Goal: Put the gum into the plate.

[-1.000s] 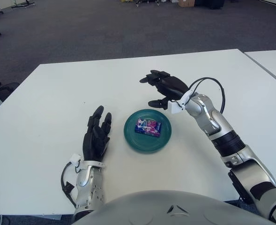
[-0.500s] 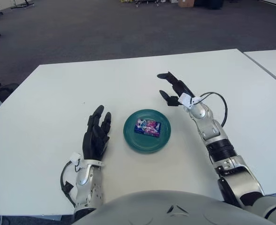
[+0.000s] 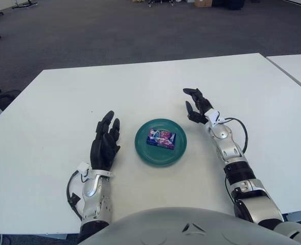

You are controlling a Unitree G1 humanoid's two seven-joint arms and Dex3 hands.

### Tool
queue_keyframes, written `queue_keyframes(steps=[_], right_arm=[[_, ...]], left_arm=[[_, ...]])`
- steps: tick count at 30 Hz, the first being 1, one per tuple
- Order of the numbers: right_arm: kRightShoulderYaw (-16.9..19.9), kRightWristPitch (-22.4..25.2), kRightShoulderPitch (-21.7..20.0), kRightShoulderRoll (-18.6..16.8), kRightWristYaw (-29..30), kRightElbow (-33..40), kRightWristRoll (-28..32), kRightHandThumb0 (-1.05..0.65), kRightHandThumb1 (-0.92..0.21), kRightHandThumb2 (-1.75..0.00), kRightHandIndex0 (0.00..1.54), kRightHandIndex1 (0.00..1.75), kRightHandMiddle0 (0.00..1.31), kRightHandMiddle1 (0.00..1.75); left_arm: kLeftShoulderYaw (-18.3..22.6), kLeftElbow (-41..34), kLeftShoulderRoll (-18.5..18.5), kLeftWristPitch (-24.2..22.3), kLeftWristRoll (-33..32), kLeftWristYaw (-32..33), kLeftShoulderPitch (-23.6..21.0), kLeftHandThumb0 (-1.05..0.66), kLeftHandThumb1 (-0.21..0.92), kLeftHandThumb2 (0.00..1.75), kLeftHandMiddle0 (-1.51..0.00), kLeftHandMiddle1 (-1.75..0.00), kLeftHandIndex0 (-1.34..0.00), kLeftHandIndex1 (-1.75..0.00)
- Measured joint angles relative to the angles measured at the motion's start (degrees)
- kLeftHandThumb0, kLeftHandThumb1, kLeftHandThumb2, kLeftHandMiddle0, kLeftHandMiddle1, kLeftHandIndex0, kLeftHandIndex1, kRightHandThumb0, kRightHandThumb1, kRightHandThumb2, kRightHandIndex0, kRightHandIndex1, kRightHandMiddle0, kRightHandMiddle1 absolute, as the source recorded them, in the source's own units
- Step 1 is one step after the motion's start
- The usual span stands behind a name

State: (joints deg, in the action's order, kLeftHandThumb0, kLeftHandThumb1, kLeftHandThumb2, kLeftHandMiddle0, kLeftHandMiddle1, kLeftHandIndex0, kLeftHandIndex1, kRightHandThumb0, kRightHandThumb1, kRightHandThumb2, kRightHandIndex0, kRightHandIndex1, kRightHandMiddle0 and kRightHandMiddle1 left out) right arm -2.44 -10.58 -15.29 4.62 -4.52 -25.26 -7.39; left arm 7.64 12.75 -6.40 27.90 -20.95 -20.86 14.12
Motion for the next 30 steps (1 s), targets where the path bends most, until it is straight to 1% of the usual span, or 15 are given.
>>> queue_keyframes(steps=[3, 5, 10, 13, 18, 23, 28, 30], right_arm=[[2.4, -3.6, 0.7, -0.6, 2.3, -3.4, 2.0, -0.94, -0.92, -0.94, 0.00, 0.00, 0.00, 0.00], [3.4, -5.1, 1.1, -0.9, 3.5, -5.4, 2.6, -0.93, -0.92, -0.95, 0.00, 0.00, 0.00, 0.00], [4.8, -9.8, 1.5, -1.3, 4.7, -9.7, 3.8, -0.92, -0.92, -0.95, 0.00, 0.00, 0.00, 0.00], [5.3, -11.5, 1.5, -1.6, 5.9, -10.9, 3.9, -0.91, -0.92, -0.95, 0.00, 0.00, 0.00, 0.00], [6.2, -12.9, 2.2, -3.0, 9.3, -11.6, 4.0, -0.89, -0.92, -0.95, 0.00, 0.00, 0.00, 0.00], [6.7, -12.9, 3.3, -4.9, 11.1, -10.9, 4.5, -0.90, -0.92, -0.95, 0.00, 0.00, 0.00, 0.00], [6.2, -12.9, 4.8, -6.0, 11.2, -9.1, 4.4, -0.90, -0.92, -0.97, 0.00, 0.00, 0.00, 0.00], [5.5, -13.0, 5.6, -6.2, 11.2, -8.3, 4.0, -0.89, -0.92, -0.98, 0.00, 0.00, 0.00, 0.00]], left_arm=[[0.7, 1.2, 0.6, 0.0, 1.7, 1.7, -2.1, -0.96, 0.92, 0.88, -0.10, 0.00, 0.00, -0.38], [1.3, 1.9, 0.7, 0.1, 2.5, 3.0, -3.3, -0.96, 0.92, 0.89, -0.08, 0.00, 0.00, -0.34], [1.4, 2.6, 1.2, 0.4, 6.0, 6.0, -4.9, -0.97, 0.92, 0.90, -0.04, 0.00, 0.00, -0.23], [1.0, 2.6, 1.4, 1.4, 8.2, 6.8, -5.3, -0.99, 0.92, 0.90, -0.03, 0.00, 0.00, -0.19], [0.2, 2.9, 1.8, 2.4, 11.1, 7.6, -5.3, -1.02, 0.92, 0.91, 0.00, 0.00, 0.00, -0.15], [-0.6, 3.0, 2.0, 2.9, 12.2, 7.7, -4.9, -1.04, 0.92, 0.91, 0.00, 0.00, 0.00, -0.14], [-1.3, 3.3, 2.3, 3.1, 12.0, 7.2, -4.5, -1.05, 0.92, 0.92, 0.00, 0.00, 0.00, -0.16], [-1.5, 3.8, 2.2, 3.0, 10.3, 5.7, -4.5, -1.05, 0.92, 0.93, 0.00, 0.00, 0.00, -0.18]])
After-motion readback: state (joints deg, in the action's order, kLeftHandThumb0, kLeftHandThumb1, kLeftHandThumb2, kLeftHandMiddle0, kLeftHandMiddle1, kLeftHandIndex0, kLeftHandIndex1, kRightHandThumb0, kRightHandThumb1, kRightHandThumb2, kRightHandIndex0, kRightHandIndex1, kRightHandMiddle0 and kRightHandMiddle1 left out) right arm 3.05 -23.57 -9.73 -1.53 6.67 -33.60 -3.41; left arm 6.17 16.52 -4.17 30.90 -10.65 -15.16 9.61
